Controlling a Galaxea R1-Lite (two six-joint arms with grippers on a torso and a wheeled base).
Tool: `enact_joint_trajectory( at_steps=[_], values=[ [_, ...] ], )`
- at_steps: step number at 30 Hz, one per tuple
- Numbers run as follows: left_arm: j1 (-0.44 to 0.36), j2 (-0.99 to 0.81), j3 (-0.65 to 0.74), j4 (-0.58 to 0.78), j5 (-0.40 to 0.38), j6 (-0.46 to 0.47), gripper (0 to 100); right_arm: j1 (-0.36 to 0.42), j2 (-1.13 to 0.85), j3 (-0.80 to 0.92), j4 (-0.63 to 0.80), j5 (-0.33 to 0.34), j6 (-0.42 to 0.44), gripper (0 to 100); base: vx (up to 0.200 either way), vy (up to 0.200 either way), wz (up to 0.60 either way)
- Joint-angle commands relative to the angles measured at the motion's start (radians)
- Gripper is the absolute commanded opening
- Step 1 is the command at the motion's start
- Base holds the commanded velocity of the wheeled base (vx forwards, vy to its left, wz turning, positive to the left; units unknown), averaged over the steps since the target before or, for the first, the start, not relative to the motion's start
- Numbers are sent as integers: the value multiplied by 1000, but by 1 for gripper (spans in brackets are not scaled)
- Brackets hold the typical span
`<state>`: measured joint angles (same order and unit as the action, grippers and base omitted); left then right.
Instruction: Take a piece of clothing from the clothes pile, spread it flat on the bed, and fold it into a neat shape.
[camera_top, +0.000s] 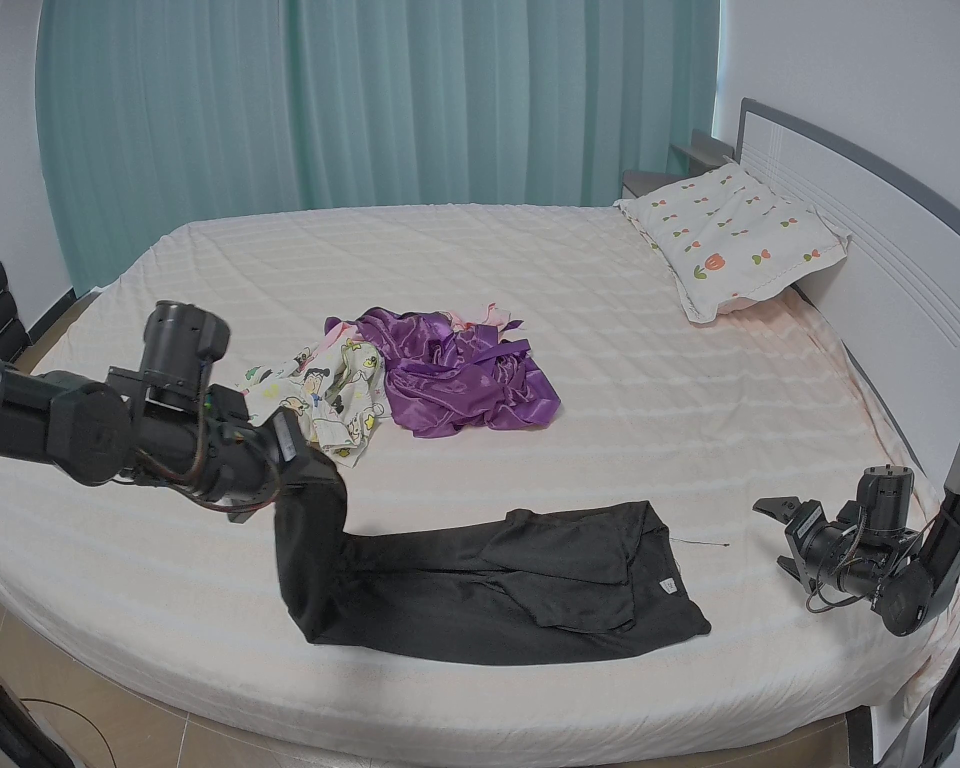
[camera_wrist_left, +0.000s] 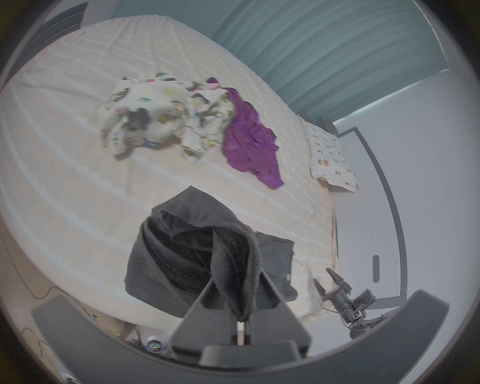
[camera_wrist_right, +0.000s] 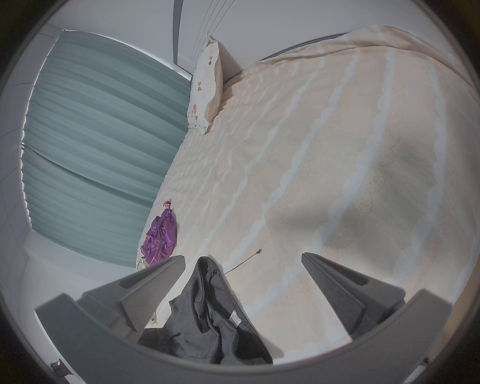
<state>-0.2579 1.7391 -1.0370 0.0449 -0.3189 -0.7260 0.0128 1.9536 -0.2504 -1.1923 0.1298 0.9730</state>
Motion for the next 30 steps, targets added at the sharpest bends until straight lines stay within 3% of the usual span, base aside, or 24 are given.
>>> enact_joint_trajectory(
  at_steps=[1, 9, 23, 29, 30],
  values=[
    [-238, 89, -147, 7, 113, -118, 0, 0, -2, -1, -1, 1, 3, 100, 0, 0, 0],
    [-389, 142, -276, 18, 123, -161, 0, 1, 2, -1, -1, 1, 3, 100, 0, 0, 0],
    [-509, 269, -440, 7, 159, -167, 0, 3, 11, -6, -1, 1, 3, 100, 0, 0, 0],
    [-517, 296, -468, 10, 167, -170, 0, 7, 13, -7, -1, 1, 3, 100, 0, 0, 0],
    [-518, 296, -466, 7, 164, -170, 100, 7, 13, -9, -1, 1, 3, 100, 0, 0, 0]
  ],
)
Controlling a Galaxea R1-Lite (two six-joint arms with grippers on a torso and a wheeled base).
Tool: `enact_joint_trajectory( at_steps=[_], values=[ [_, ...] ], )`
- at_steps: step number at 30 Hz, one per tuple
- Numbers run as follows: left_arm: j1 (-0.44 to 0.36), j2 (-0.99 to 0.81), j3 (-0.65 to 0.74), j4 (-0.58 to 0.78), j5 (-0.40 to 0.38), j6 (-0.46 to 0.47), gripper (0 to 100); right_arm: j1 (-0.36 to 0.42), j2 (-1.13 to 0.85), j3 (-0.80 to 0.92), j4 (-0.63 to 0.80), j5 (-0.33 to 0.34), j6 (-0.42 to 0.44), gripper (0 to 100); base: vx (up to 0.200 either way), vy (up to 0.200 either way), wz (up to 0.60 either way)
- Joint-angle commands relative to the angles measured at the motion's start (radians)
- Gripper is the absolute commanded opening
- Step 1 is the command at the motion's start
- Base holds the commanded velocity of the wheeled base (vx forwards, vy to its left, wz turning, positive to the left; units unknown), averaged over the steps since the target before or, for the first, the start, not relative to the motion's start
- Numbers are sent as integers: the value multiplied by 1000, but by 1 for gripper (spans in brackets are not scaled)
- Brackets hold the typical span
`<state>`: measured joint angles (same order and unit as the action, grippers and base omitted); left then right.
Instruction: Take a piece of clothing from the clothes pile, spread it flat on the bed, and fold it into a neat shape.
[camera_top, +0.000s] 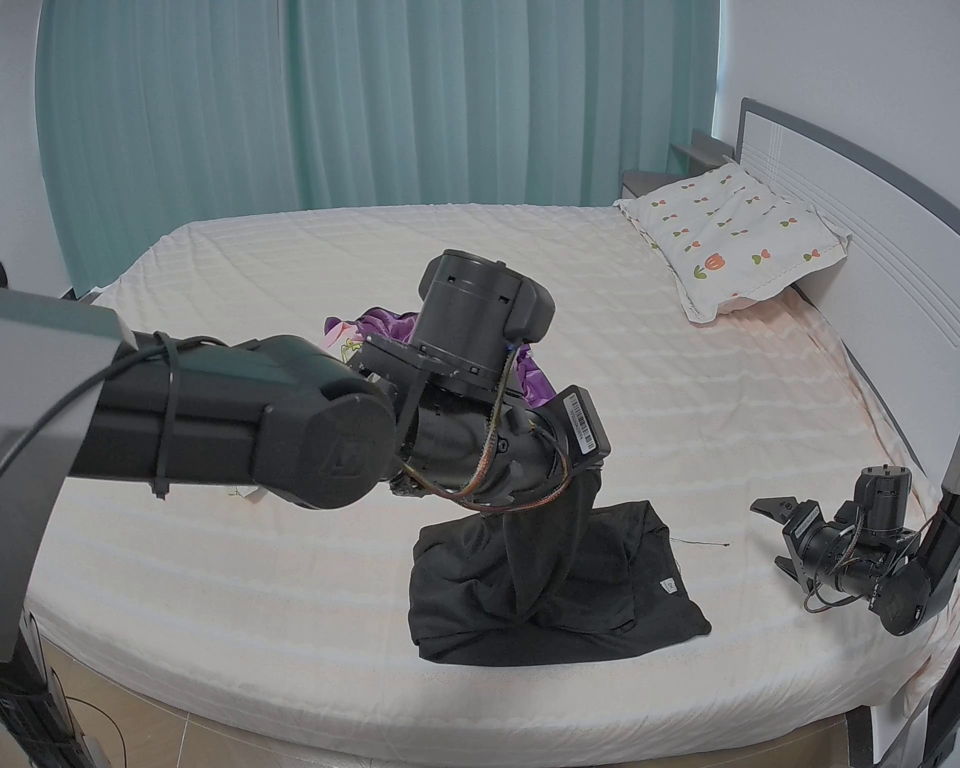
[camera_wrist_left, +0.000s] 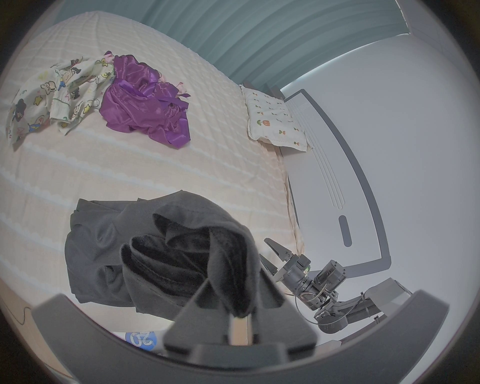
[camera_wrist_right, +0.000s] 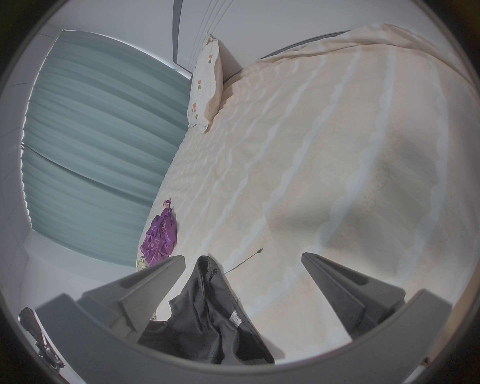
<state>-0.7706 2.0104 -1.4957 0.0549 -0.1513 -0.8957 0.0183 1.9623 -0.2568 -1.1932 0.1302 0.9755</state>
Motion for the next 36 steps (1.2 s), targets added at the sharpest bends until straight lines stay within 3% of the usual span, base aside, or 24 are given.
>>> enact_joint_trajectory(
  at_steps=[1, 10, 18, 25, 30, 36],
  values=[
    [-6, 25, -8, -3, -4, 0, 100, 2, 4, -2, 0, 0, 0, 100, 0, 0, 0],
    [-4, 39, 34, -112, -14, -11, 100, 9, 23, 1, -8, -1, 2, 100, 0, 0, 0],
    [19, 37, 60, -125, 4, -141, 100, 8, 24, 8, -34, -1, 2, 100, 0, 0, 0],
    [169, -42, 261, -139, -10, -190, 100, 8, 24, 18, -34, -1, 2, 100, 0, 0, 0],
    [281, -96, 413, -182, -53, -223, 100, 9, 26, 18, -34, -1, 2, 100, -200, 0, 0],
    [358, -159, 540, -222, -90, -273, 100, 20, 27, 18, -36, -1, 0, 100, -33, 0, 0]
  ],
)
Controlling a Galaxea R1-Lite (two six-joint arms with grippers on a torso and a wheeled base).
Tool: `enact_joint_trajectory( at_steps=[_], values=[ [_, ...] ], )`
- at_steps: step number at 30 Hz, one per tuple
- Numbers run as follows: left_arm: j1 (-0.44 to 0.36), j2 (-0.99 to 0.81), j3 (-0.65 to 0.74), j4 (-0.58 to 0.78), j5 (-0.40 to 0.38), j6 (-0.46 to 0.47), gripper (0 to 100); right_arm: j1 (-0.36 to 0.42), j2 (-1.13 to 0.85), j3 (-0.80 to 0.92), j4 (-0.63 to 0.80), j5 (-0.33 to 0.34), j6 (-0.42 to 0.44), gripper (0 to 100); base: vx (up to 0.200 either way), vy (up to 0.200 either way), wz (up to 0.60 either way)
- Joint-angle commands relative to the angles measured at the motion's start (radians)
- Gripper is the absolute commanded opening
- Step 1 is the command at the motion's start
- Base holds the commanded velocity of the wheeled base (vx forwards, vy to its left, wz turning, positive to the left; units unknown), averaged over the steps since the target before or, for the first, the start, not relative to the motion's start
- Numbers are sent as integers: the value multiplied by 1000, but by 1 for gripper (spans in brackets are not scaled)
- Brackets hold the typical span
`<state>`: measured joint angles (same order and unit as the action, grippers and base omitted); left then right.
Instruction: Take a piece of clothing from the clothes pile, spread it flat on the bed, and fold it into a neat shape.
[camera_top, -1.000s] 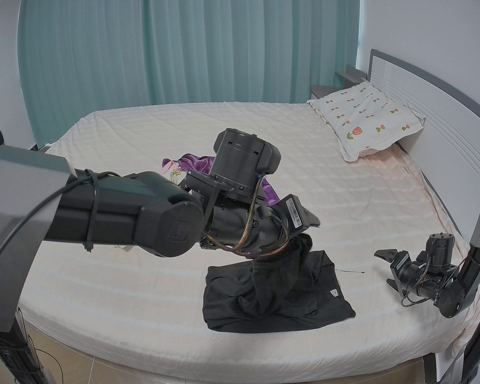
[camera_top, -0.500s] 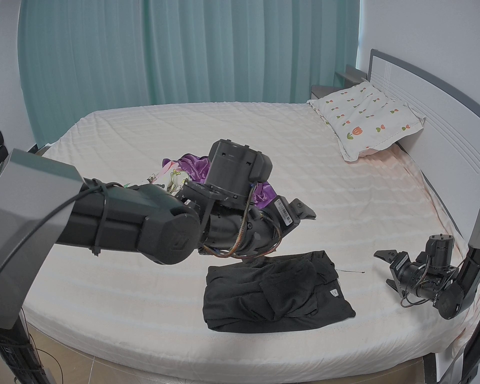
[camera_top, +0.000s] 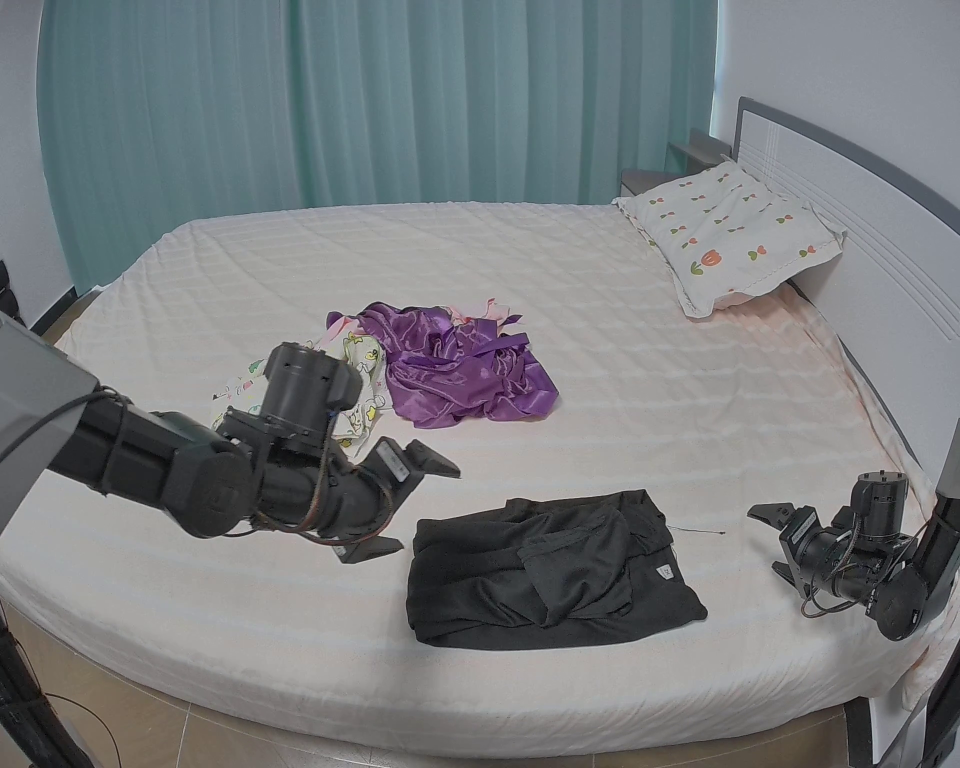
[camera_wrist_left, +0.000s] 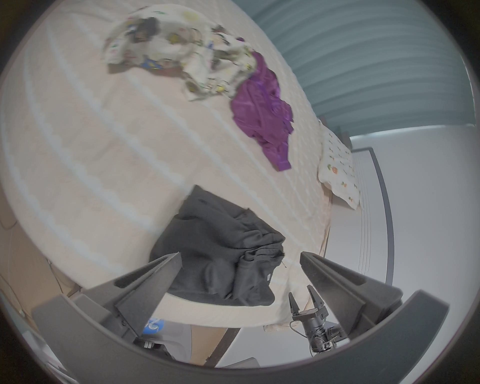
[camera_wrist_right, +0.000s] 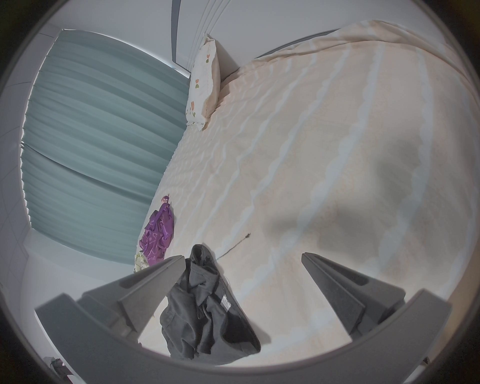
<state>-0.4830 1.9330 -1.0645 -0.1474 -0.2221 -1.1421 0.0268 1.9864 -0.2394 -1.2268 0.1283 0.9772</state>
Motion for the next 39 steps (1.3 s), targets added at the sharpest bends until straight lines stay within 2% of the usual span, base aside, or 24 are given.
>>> enact_joint_trajectory(
  at_steps=[1, 4, 7, 10, 11, 12, 13, 16, 19, 24, 27, 28, 30, 34, 39],
  values=[
    [75, -83, 118, -18, -19, -28, 100, 18, 3, 0, -2, -1, 0, 100, 0, 0, 0],
    [109, -75, 136, -20, -22, -38, 100, 36, 2, -5, -2, -9, -5, 100, 0, 0, 0],
    [142, -63, 135, -21, -31, -102, 100, 74, -3, -5, -2, -15, -6, 100, 0, 0, 0],
    [193, -69, 152, -21, -109, -128, 100, 122, -4, -18, 0, -65, -12, 100, 0, 0, 0],
    [193, -69, 152, -21, -109, -128, 100, 122, -4, -18, 0, -65, -12, 100, 0, 200, 0],
    [227, -80, 167, -23, -166, -126, 100, 159, -4, -47, 16, -114, -22, 100, 0, 200, 0],
    [253, -89, 167, -21, -194, -128, 100, 185, 2, -67, 24, -136, -34, 100, 0, 200, 0],
    [282, -91, 172, -20, -220, -126, 100, 228, 8, -94, 47, -154, -66, 100, 0, 200, 0],
    [290, -88, 181, -23, -226, -122, 100, 285, 2, -161, 121, -185, -100, 100, 0, 200, 0],
    [316, -88, 205, -27, -226, -111, 100, 397, -4, -357, 352, -291, -134, 100, 0, 200, 0],
    [336, -81, 212, -32, -227, -103, 100, 436, -6, -393, 395, -309, -157, 100, 0, 200, 0],
    [354, -80, 232, -49, -233, -76, 100, 478, -3, -408, 414, -320, -190, 100, 0, 200, 0],
    [354, -80, 258, -80, -241, -54, 100, 507, 9, -416, 414, -322, -227, 100, 0, 200, 0],
    [351, -81, 313, -169, -250, -45, 100, 492, 65, -448, 417, -326, -327, 100, 0, 200, 0],
    [346, -78, 342, -221, -250, -45, 100, 479, 80, -446, 421, -352, -387, 100, 0, 0, 0]
  ],
)
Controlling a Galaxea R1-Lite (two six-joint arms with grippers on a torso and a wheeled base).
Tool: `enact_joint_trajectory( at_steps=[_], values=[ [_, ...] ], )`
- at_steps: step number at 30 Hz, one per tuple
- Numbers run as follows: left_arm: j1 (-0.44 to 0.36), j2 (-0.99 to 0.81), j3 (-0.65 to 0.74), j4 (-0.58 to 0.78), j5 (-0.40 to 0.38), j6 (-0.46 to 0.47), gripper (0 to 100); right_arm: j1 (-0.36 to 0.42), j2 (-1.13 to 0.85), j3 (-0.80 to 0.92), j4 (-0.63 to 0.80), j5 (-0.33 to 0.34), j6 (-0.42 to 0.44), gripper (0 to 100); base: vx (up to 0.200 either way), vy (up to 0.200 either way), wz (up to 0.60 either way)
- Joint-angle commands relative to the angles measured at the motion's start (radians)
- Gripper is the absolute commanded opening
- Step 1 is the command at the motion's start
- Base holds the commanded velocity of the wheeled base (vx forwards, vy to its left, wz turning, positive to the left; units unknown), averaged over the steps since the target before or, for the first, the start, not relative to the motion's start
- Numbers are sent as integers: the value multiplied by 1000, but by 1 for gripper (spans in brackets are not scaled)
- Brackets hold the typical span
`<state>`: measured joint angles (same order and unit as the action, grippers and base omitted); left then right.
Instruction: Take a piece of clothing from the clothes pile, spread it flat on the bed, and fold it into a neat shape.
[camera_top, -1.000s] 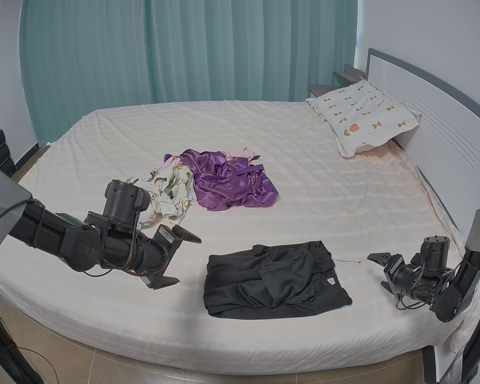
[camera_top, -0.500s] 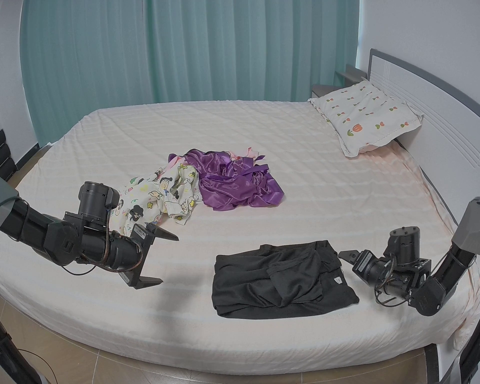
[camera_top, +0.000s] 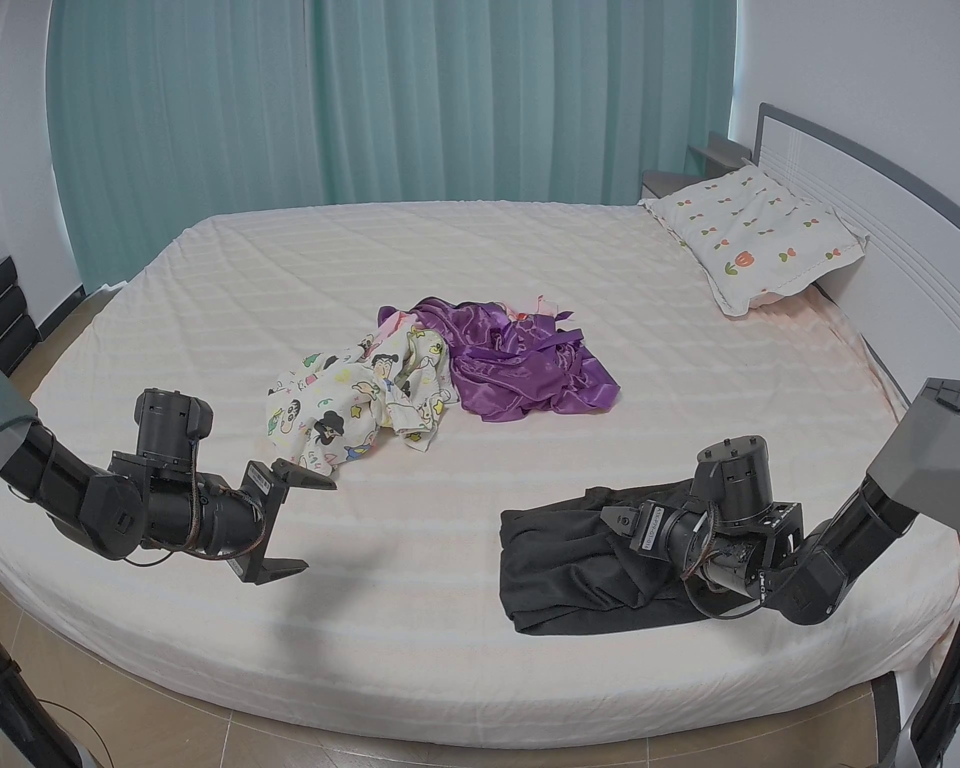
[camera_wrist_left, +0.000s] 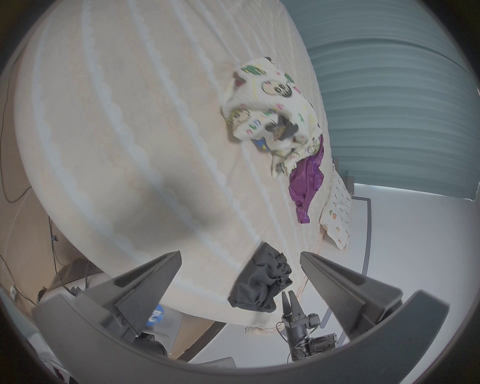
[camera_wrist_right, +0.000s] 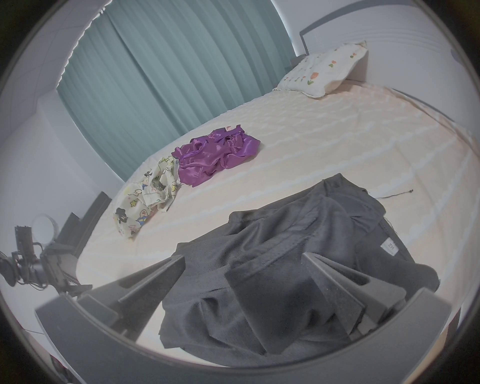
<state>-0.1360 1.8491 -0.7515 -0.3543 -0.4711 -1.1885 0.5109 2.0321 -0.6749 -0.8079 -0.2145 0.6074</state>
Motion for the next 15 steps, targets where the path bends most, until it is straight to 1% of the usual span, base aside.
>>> enact_joint_trajectory(
  at_steps=[1, 8, 12, 13, 15],
  values=[
    [-1, 5, 29, -15, -1, 1, 100, -8, 42, -12, 1, -9, -28, 100, 0, 0, 0],
    [-1, 9, 31, -17, -1, 3, 100, -17, 111, -26, -11, -51, -110, 100, 0, 0, 0],
    [-1, 18, 31, -17, -1, 3, 100, -18, 119, -26, -13, -79, -129, 100, 0, 0, 0],
    [-1, 19, 29, -17, -1, 3, 100, -20, 115, -26, -13, -83, -132, 0, 0, 0, 0],
    [-1, 19, 29, -17, -1, 3, 100, -20, 115, -26, -13, -83, -132, 0, 0, 0, 0]
  ],
)
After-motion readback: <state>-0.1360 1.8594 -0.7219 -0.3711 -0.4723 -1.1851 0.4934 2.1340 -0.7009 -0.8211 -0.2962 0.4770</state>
